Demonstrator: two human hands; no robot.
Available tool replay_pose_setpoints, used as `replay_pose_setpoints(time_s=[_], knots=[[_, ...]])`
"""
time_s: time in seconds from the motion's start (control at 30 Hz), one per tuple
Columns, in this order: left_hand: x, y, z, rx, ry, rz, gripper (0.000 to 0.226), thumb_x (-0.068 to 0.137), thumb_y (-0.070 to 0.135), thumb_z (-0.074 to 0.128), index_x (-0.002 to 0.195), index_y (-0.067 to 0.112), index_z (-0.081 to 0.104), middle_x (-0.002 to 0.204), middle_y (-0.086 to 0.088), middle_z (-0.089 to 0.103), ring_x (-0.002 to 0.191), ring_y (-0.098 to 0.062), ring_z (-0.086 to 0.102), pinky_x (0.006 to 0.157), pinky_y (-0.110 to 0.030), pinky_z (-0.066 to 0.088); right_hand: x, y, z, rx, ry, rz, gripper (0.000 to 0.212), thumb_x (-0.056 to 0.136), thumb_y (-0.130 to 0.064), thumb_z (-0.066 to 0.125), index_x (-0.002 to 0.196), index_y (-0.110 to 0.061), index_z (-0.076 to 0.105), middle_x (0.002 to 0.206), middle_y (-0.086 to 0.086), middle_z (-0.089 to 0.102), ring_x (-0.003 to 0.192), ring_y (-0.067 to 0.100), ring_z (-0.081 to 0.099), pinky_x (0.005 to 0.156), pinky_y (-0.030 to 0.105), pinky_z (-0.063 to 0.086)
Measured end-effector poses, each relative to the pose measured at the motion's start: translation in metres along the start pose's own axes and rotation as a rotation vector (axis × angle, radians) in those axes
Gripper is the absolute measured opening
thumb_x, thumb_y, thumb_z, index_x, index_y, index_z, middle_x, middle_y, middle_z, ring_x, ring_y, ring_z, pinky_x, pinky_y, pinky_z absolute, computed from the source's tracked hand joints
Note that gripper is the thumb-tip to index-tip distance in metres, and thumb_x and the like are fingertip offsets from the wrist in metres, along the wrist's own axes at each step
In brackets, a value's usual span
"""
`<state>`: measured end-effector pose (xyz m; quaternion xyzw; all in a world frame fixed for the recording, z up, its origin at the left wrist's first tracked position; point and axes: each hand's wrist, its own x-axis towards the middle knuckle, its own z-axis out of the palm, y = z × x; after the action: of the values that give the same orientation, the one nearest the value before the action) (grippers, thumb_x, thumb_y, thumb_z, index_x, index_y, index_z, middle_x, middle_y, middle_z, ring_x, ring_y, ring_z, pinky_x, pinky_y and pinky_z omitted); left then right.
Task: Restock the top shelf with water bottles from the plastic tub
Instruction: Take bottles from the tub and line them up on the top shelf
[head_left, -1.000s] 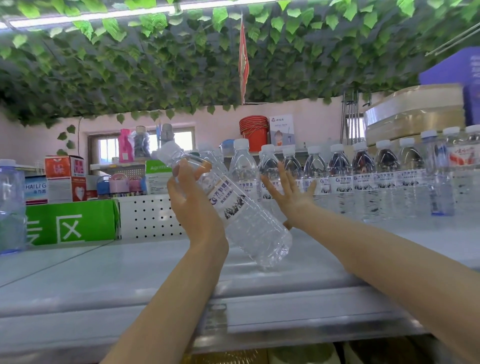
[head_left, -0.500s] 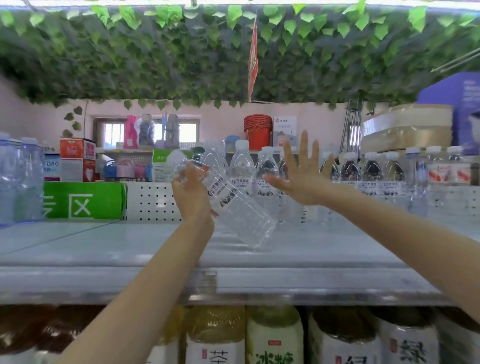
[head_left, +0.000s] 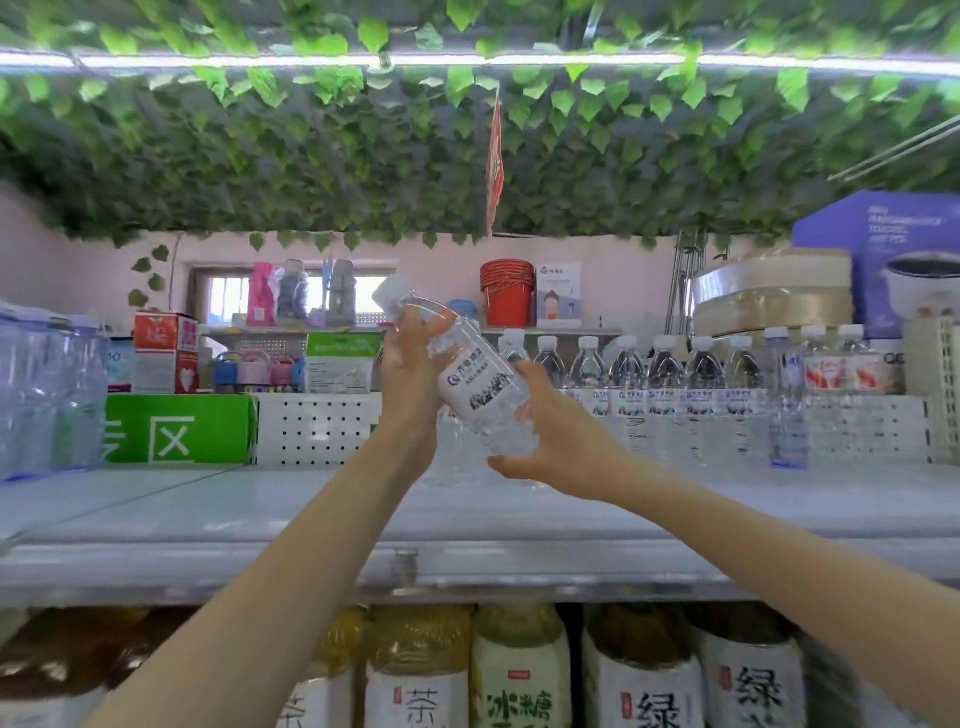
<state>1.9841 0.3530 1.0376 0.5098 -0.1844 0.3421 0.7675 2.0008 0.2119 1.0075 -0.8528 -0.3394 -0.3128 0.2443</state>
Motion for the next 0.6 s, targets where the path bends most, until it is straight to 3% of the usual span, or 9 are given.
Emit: replay_pose_setpoints(time_s=[0.1, 0.13, 0.2, 0.27, 0.33, 0.37, 0.5, 0.6], knots=[[-0.014, -0.003, -0.013, 0.261, -0.134, 0.043, 0.042, 0.099, 0.049, 0.011, 0.117, 0.032, 0.045, 0.116, 0.008, 0.053, 0.114, -0.014, 0.048, 0.101, -0.037, 0.036, 0.001, 0.011, -0.003, 0.003, 0.062, 0.043, 0.083, 0.075, -0.022, 0.078, 0.139, -0.014, 0.025, 0.131, 0.007, 0.05, 0.111, 0.02, 0.05, 0.079, 0.024, 0.033], [-0.017, -0.008, -0.021, 0.466, -0.21, 0.133, 0.045, 0.1, 0.045, 0.008, 0.126, 0.03, 0.042, 0.121, 0.009, 0.05, 0.118, -0.013, 0.042, 0.104, -0.036, 0.03, 0.004, 0.016, -0.004, 0.029, 0.088, 0.069, 0.08, 0.075, -0.02, 0.078, 0.137, -0.013, 0.028, 0.128, 0.007, 0.051, 0.11, 0.02, 0.05, 0.076, 0.023, 0.033], [-0.019, -0.024, -0.042, 1.109, -0.349, 0.282, 0.065, 0.096, 0.05, -0.003, 0.144, 0.021, 0.03, 0.144, 0.004, 0.037, 0.13, -0.018, 0.034, 0.106, -0.037, 0.027, 0.01, 0.026, -0.002, 0.12, 0.153, 0.141, 0.073, 0.076, -0.016, 0.077, 0.132, -0.011, 0.031, 0.122, 0.006, 0.053, 0.1, 0.017, 0.051, 0.068, 0.019, 0.037], [-0.018, -0.042, -0.059, 1.546, -0.418, 0.346, 0.098, 0.071, 0.071, -0.023, 0.15, 0.025, 0.013, 0.154, 0.007, 0.023, 0.139, -0.019, 0.022, 0.112, -0.04, 0.017, 0.017, 0.036, 0.002, 0.205, 0.225, 0.236, 0.07, 0.077, -0.016, 0.077, 0.129, -0.011, 0.032, 0.12, 0.006, 0.054, 0.1, 0.018, 0.051, 0.073, 0.021, 0.042], [-0.02, -0.054, -0.064, 1.669, -0.486, 0.356, 0.113, 0.055, 0.077, -0.035, 0.15, 0.031, 0.005, 0.155, 0.009, 0.018, 0.142, -0.014, 0.012, 0.114, -0.042, 0.005, 0.025, 0.046, 0.008, 0.303, 0.255, 0.367, 0.075, 0.078, -0.021, 0.077, 0.134, -0.014, 0.027, 0.119, 0.004, 0.054, 0.104, 0.021, 0.051, 0.081, 0.031, 0.042], [-0.02, -0.059, -0.065, 1.69, -0.522, 0.342, 0.11, 0.056, 0.078, -0.032, 0.15, 0.032, 0.005, 0.156, 0.009, 0.017, 0.143, -0.014, 0.009, 0.114, -0.043, 0.001, 0.03, 0.052, 0.012, 0.346, 0.248, 0.426, 0.078, 0.078, -0.021, 0.076, 0.135, -0.016, 0.025, 0.119, 0.004, 0.055, 0.105, 0.022, 0.052, 0.082, 0.033, 0.043], [-0.018, -0.063, -0.064, 1.699, -0.55, 0.274, 0.073, 0.086, 0.07, -0.002, 0.149, 0.034, 0.008, 0.155, 0.008, 0.019, 0.143, -0.015, 0.008, 0.114, -0.046, 0.0, 0.049, 0.068, 0.03, 0.331, 0.159, 0.541, 0.092, 0.073, -0.016, 0.081, 0.141, -0.007, 0.02, 0.139, 0.011, 0.048, 0.121, 0.028, 0.048, 0.098, 0.039, 0.042], [-0.017, -0.062, -0.064, 1.672, -0.582, 0.217, 0.07, 0.086, 0.064, 0.001, 0.149, 0.035, 0.011, 0.155, 0.008, 0.022, 0.143, -0.015, 0.01, 0.115, -0.049, 0.002, 0.061, 0.071, 0.045, 0.29, 0.11, 0.568, 0.113, 0.064, -0.014, 0.086, 0.148, -0.01, 0.011, 0.145, 0.012, 0.042, 0.131, 0.032, 0.041, 0.104, 0.049, 0.04]])
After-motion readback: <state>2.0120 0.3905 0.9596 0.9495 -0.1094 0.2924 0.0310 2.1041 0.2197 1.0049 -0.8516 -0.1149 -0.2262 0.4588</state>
